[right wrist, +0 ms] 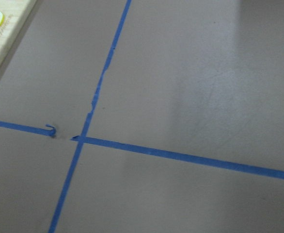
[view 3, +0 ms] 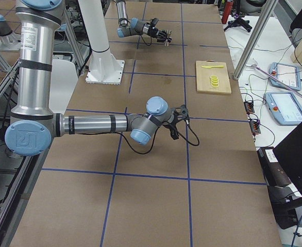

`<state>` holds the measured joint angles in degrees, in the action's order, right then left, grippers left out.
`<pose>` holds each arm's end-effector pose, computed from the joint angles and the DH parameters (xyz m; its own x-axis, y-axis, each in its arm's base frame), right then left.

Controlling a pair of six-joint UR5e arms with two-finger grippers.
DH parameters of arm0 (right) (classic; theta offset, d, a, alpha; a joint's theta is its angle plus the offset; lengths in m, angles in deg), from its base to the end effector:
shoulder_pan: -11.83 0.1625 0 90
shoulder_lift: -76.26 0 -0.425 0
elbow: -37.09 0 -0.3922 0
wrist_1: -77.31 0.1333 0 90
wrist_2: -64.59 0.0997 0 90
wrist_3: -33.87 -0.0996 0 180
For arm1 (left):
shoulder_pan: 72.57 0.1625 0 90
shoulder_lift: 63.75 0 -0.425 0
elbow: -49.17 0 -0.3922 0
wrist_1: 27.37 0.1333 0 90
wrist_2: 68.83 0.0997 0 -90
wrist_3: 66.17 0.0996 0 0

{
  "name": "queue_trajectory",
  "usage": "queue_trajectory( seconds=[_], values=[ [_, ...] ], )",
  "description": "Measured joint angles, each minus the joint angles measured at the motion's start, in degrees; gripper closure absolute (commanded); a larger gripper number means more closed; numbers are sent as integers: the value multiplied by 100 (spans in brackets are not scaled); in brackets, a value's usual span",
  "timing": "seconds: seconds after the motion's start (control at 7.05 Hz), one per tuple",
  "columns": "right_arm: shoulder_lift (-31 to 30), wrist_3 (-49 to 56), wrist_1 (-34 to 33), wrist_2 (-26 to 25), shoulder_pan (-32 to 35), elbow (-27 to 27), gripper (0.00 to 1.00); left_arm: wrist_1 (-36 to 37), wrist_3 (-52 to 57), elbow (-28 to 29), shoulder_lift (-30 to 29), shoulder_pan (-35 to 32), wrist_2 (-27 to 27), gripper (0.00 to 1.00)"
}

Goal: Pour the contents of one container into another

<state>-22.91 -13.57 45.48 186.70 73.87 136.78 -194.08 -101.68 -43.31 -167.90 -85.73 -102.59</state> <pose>-0.1392 -0.4337 0.5372 0.5415 -0.2018 0.8161 -0.2294 0.8984 0.3744 0.4660 -0.3309 0.3596 0.7279 0.2944 -0.6193 0.5891 0.1938 0.7845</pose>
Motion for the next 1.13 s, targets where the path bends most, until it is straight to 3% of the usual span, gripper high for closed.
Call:
queue_trajectory(
  seconds=[0.57, 1.13],
  values=[
    [-828, -1587, 159, -3056, -2249, 1389, 1, 23, -26, 22, -56, -123, -98, 100],
    [-1005, -2375, 58, -7300, -5060, 1557, 1, 24, -35, 21, -70, -167, -113, 100]
  ],
)
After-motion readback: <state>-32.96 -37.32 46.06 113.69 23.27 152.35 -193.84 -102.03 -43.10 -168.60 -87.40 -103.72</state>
